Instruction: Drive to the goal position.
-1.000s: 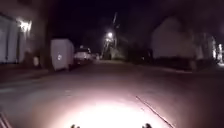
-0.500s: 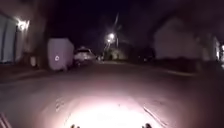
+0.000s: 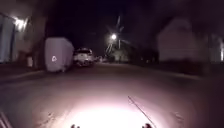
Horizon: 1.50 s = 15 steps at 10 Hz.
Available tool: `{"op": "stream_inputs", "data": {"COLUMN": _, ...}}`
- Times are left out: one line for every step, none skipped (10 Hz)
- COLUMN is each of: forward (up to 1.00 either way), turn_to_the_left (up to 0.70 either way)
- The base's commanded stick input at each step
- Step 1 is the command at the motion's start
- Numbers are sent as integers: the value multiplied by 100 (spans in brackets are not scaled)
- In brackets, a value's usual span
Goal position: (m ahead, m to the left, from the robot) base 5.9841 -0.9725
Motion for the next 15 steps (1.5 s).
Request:
{"op": "stream_inputs", "data": {"forward": 85, "turn_to_the_left": 0}}
{"op": "stream_inputs", "data": {"forward": 85, "turn_to_the_left": 0}}
{"op": "stream_inputs", "data": {"forward": 85, "turn_to_the_left": 0}}
{"op": "stream_inputs", "data": {"forward": 85, "turn_to_the_left": 0}}
{"op": "stream_inputs", "data": {"forward": 85, "turn_to_the_left": 0}}
{"op": "stream_inputs", "data": {"forward": 85, "turn_to_the_left": 0}}
{"op": "stream_inputs", "data": {"forward": 85, "turn_to_the_left": 0}}
{"op": "stream_inputs", "data": {"forward": 85, "turn_to_the_left": 0}}
{"op": "stream_inputs", "data": {"forward": 85, "turn_to_the_left": 0}}
{"op": "stream_inputs", "data": {"forward": 85, "turn_to_the_left": 0}}
{"op": "stream_inputs", "data": {"forward": 85, "turn_to_the_left": 0}}
{"op": "stream_inputs", "data": {"forward": 85, "turn_to_the_left": 0}}
{"op": "stream_inputs", "data": {"forward": 85, "turn_to_the_left": -19}}
{"op": "stream_inputs", "data": {"forward": 85, "turn_to_the_left": -34}}
{"op": "stream_inputs", "data": {"forward": 85, "turn_to_the_left": -18}}
